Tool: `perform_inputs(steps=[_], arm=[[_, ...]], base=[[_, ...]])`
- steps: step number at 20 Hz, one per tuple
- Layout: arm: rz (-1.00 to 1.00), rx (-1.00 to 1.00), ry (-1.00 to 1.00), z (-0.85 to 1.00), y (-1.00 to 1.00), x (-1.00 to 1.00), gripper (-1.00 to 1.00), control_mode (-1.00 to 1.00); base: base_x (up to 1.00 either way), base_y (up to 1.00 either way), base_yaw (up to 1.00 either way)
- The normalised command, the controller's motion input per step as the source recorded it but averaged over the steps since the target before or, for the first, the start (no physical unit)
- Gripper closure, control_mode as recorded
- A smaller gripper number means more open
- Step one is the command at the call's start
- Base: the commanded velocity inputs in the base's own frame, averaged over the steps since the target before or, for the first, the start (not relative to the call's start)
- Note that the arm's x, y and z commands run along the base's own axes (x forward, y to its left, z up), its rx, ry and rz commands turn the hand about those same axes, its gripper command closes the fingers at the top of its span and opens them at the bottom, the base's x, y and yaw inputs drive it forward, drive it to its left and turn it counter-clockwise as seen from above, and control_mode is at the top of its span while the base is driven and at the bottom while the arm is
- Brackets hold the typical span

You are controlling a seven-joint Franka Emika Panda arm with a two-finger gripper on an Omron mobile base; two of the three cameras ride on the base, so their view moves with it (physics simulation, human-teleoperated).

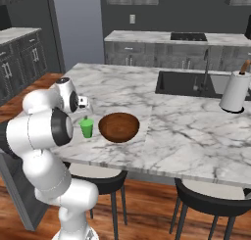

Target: Place the cup inside the bowl on the dining table and move the bowl to any counter.

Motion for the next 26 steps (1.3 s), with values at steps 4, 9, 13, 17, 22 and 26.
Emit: perform_inputs(steps=[4,9,13,17,22,26], arm=[[0.0,0.0,0.0,-0.16,0.0,0.13,-1.0,-1.0],[0.0,0.0,0.0,-0.2,0.0,0.13,-1.0,-1.0],[0.0,0.0,0.0,-0.21,0.0,0.11,-1.0,-1.0],[0.0,0.0,0.0,-0.2,0.0,0.1,-1.0,-1.0],[0.0,0.0,0.0,-0.19,0.0,0.11,-1.0,-1.0],[0.0,0.0,0.01,-0.18,0.0,0.08,-1.0,-1.0]], base=[[0.0,0.0,0.0],[0.0,0.0,0.0],[0.0,0.0,0.0],[0.0,0.0,0.0],[0.0,0.0,0.0],[0.0,0.0,0.0]])
